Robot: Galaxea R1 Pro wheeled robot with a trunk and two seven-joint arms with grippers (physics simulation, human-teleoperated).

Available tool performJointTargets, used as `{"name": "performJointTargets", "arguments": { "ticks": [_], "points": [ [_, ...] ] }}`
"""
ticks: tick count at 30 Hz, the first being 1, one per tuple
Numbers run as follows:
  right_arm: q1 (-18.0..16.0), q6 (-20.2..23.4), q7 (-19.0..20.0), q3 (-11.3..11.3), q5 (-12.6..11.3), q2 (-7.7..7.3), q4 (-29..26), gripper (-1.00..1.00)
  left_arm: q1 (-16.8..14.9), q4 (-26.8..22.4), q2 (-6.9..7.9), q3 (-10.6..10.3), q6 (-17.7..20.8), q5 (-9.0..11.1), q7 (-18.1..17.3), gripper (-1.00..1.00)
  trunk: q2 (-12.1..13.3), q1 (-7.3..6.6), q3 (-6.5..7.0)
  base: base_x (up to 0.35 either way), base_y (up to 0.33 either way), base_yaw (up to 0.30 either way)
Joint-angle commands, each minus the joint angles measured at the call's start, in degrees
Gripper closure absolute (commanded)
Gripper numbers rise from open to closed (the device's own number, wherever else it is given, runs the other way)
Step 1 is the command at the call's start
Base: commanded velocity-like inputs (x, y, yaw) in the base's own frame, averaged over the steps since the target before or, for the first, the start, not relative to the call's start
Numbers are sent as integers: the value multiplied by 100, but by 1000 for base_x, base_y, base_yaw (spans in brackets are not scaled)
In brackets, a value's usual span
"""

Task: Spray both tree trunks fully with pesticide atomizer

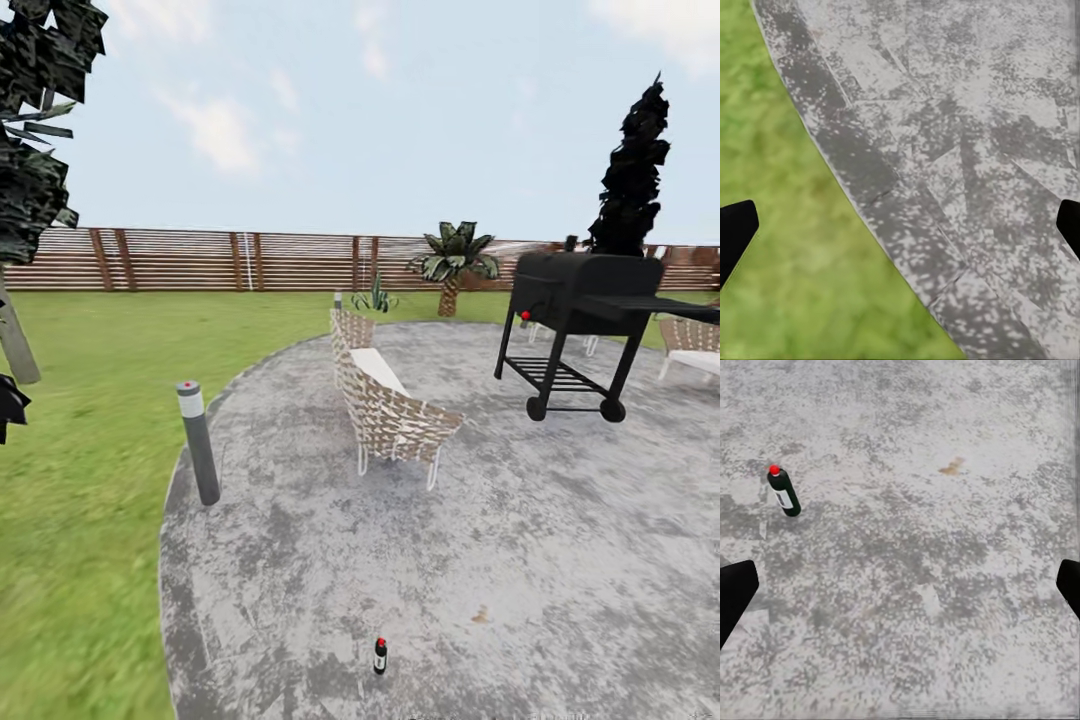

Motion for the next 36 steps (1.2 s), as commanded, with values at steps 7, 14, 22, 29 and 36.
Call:
{"name": "performJointTargets", "arguments": {
  "ticks": [7, 14, 22, 29, 36],
  "points": [
    [-5, -18, -2, -1, 1, 0, 5, -100, -4, 4, 2, -8, -15, 24, 6, -100, -3, 0, -6, 1, 302, -300],
    [-5, -18, -2, -2, 1, 0, 5, -100, -3, 4, 1, -8, -18, 24, 6, -100, -3, 0, -6, 0, 303, -300],
    [-5, -18, -2, -1, 1, 0, 5, -100, -5, 4, 2, -8, -15, 16, 6, -100, -3, 0, -6, 0, 304, -300],
    [-5, -18, -2, -1, 2, 0, 5, -100, -7, 4, 1, -8, -11, 16, 6, -100, -3, 0, -6, 0, 304, -300],
    [-5, -18, -2, -2, 2, 0, 5, -100, -4, 4, 1, -8, -13, 16, 6, -100, -3, 0, -6, 0, 304, -300]
  ]
}}
